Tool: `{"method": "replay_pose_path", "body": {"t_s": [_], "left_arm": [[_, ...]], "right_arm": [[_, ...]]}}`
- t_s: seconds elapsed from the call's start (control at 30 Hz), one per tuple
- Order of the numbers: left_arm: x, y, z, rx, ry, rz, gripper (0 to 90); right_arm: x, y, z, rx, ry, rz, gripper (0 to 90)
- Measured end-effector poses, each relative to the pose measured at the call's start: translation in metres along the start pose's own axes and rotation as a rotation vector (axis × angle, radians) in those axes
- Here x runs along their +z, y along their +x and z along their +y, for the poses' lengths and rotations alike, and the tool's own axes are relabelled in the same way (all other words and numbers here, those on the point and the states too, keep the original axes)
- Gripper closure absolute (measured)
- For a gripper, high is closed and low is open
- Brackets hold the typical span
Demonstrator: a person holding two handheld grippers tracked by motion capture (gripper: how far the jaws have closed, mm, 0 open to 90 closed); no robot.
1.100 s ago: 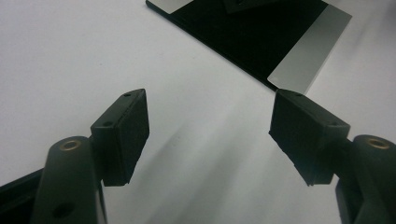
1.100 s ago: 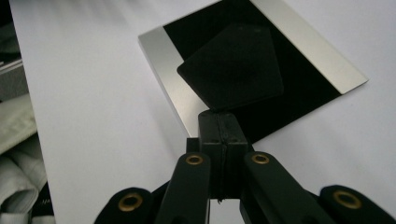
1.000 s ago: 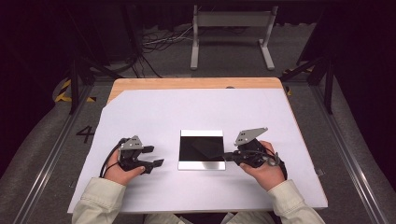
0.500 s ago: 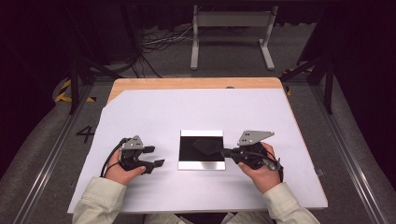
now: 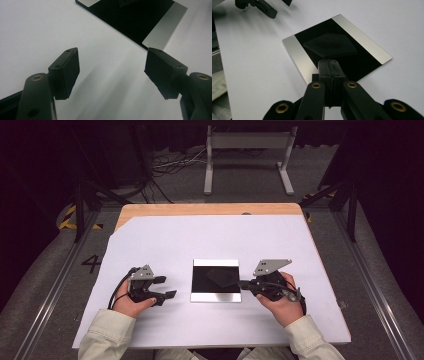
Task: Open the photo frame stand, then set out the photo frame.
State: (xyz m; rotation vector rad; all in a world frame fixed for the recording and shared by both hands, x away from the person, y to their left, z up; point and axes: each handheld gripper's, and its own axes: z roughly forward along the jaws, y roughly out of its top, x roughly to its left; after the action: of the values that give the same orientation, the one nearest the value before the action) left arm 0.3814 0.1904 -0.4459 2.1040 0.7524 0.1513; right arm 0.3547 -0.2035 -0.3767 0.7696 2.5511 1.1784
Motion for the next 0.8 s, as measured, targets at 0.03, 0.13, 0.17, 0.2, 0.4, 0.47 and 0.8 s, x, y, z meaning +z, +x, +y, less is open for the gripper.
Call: {"method": "replay_pose_path", "body": {"t_s": [0.03, 0.13, 0.17, 0.2, 0.4, 0.47, 0.8], "left_arm": [[0.0, 0.0, 0.0, -0.002, 0.001, -0.005, 28.6], [0.001, 0.0, 0.0, 0.003, 0.007, -0.007, 28.6], [0.001, 0.001, -0.001, 0.003, 0.009, -0.008, 28.6], [0.001, 0.001, -0.001, -0.001, 0.007, -0.007, 28.6], [0.0, 0.001, -0.001, 0.001, -0.001, -0.001, 28.6], [0.0, 0.0, -0.001, 0.0, 0.0, -0.002, 28.6], [0.002, 0.0, 0.001, 0.002, 0.004, -0.005, 28.6]], "right_arm": [[-0.002, -0.001, 0.0, 0.004, 0.002, -0.004, 90.0], [-0.008, -0.006, 0.0, 0.015, 0.011, -0.01, 90.0], [-0.01, -0.008, 0.0, 0.02, 0.007, -0.01, 90.0], [-0.012, -0.009, 0.0, 0.025, 0.004, -0.01, 90.0], [-0.02, -0.014, 0.0, 0.053, -0.012, -0.021, 83.7], [-0.022, -0.015, 0.0, 0.057, -0.021, -0.029, 81.8], [-0.029, -0.016, 0.001, 0.125, -0.067, -0.047, 65.0]]}}
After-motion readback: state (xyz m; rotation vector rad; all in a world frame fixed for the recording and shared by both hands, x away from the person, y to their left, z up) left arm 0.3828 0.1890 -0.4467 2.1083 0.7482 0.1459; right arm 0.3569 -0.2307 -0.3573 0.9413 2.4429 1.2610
